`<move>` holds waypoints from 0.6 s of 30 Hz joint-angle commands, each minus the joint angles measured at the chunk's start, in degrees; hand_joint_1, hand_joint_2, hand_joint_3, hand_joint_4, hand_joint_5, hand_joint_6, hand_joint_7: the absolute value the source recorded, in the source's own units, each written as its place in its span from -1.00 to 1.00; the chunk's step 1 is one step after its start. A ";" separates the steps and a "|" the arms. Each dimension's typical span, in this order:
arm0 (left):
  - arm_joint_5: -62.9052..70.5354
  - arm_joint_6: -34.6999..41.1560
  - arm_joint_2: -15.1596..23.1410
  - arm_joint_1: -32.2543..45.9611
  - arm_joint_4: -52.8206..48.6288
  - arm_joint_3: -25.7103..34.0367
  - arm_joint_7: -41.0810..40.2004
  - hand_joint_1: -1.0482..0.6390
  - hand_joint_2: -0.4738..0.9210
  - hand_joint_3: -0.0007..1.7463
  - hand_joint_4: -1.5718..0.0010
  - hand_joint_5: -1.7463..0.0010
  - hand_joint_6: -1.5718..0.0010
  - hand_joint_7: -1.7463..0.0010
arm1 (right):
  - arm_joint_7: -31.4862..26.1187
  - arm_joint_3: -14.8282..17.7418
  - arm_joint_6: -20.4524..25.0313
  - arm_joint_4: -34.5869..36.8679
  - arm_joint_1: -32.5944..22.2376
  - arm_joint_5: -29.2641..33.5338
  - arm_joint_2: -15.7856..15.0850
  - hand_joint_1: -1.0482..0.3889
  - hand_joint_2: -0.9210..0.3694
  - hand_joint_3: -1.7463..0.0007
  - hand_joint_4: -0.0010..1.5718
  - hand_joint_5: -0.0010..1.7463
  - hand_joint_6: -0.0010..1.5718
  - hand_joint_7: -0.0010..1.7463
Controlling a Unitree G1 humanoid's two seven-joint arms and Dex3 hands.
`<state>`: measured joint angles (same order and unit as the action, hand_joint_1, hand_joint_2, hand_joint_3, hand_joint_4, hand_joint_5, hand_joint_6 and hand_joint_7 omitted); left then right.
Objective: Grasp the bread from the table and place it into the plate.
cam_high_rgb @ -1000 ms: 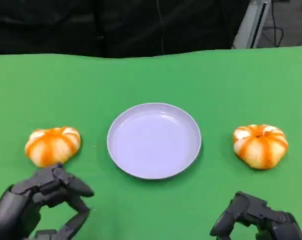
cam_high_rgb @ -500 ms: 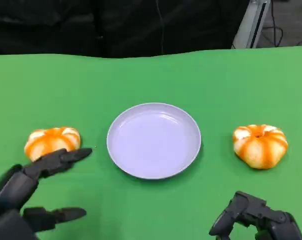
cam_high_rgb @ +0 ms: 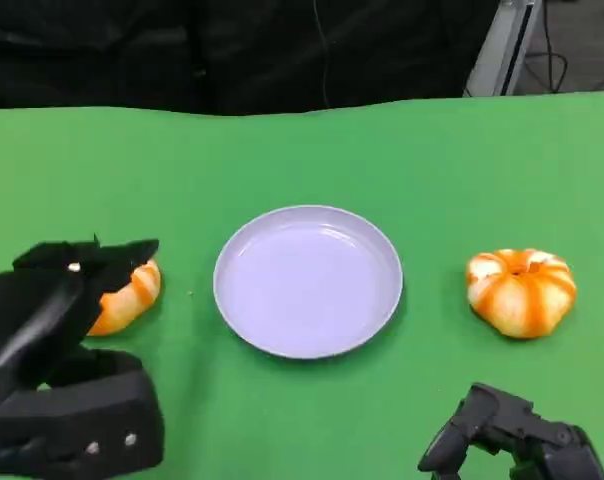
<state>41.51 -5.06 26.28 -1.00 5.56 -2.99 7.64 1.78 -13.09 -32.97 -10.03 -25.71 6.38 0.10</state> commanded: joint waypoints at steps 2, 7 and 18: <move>6.91 3.11 1.57 -5.44 -5.80 -3.93 -2.85 -0.29 0.90 -1.00 0.94 0.69 0.67 0.99 | -0.24 0.08 0.00 -0.97 -0.65 -0.26 -0.19 0.34 -0.06 -0.57 -0.08 0.89 -0.01 0.57; 11.57 6.00 1.22 -10.39 -12.25 -7.98 -4.77 -0.33 0.92 -0.99 0.94 0.65 0.67 1.00 | -0.13 -0.02 0.41 -1.40 -0.96 -0.41 -0.22 0.33 -0.06 -0.57 -0.08 0.89 -0.01 0.57; 12.51 8.48 -0.74 -21.82 -32.09 -15.55 -8.22 -0.31 0.94 -1.00 0.92 0.64 0.67 1.00 | -0.55 -0.19 -0.18 -1.20 -0.72 0.25 -0.02 0.34 -0.06 -0.57 -0.09 0.89 -0.01 0.58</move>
<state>53.96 3.16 25.36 -20.42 -23.21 -17.27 1.10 1.70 -13.49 -32.73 -10.71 -26.47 6.54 0.15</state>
